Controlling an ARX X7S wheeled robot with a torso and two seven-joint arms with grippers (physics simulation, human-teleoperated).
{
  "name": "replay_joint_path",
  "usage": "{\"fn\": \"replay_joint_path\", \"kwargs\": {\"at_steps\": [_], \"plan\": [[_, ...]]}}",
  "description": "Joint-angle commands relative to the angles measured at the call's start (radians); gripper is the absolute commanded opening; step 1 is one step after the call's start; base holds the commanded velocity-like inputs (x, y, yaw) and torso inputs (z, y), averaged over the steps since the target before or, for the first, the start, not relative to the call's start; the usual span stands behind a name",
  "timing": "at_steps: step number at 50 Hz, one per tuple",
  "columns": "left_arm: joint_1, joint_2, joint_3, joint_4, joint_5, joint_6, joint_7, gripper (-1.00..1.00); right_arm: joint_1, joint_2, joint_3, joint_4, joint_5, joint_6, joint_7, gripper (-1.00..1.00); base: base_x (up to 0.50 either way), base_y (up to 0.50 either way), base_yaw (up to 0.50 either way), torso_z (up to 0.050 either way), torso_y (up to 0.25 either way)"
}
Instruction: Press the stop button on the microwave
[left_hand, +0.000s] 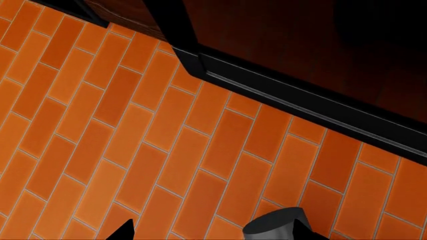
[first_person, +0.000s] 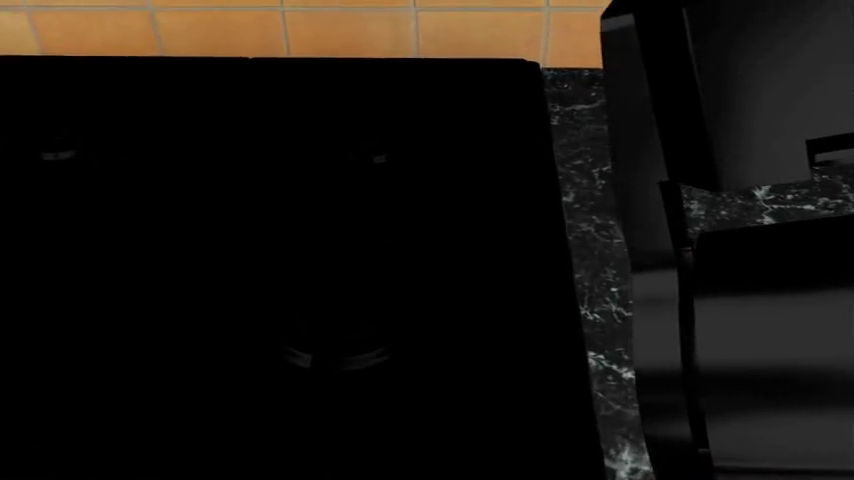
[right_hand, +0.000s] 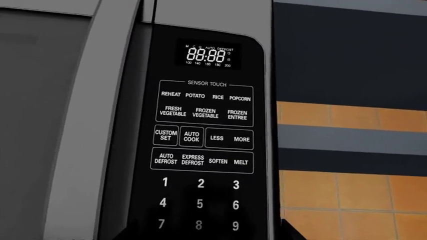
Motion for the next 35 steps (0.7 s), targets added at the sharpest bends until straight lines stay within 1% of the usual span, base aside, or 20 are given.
{"fn": "replay_joint_path", "kwargs": {"at_steps": [1, 3, 6, 16, 19, 23, 35], "plan": [[0.002, 0.000, 0.000, -0.001, 0.000, 0.000, 0.000, 1.00, -0.009, 0.011, -0.032, -0.018, 0.009, -0.004, 0.004, 1.00, 0.12, 0.50, 0.00, 0.050, 0.104], [0.002, 0.000, 0.000, -0.001, 0.000, 0.000, 0.000, 1.00, -0.015, 0.014, -0.024, -0.023, 0.016, -0.008, 0.011, 1.00, 0.12, 0.50, 0.00, 0.050, 0.105], [0.002, 0.000, 0.000, -0.001, 0.000, 0.000, 0.000, 1.00, -0.016, 0.012, -0.025, 0.003, 0.012, -0.026, 0.018, 1.00, 0.00, 0.00, 0.00, 0.050, 0.105], [0.002, 0.000, 0.000, -0.001, 0.000, 0.000, 0.000, 1.00, -0.019, 0.019, -0.052, -0.038, 0.016, -0.003, 0.029, 1.00, 0.00, 0.00, 0.00, 0.050, 0.105], [0.002, 0.000, 0.000, -0.001, 0.000, 0.000, 0.000, 1.00, -0.021, 0.021, -0.057, -0.040, 0.026, 0.001, 0.012, 1.00, 0.39, 0.00, 0.00, 0.050, 0.106], [0.002, 0.000, 0.000, -0.001, 0.000, 0.000, 0.000, 1.00, -0.029, 0.024, -0.057, -0.041, 0.021, -0.023, 0.025, 1.00, 0.50, 0.00, 0.00, 0.050, 0.105], [0.002, 0.000, 0.000, -0.001, 0.000, 0.000, 0.000, 1.00, -0.031, 0.033, -0.074, -0.071, 0.022, -0.015, 0.042, 1.00, 0.00, 0.00, 0.00, 0.050, 0.105]]}}
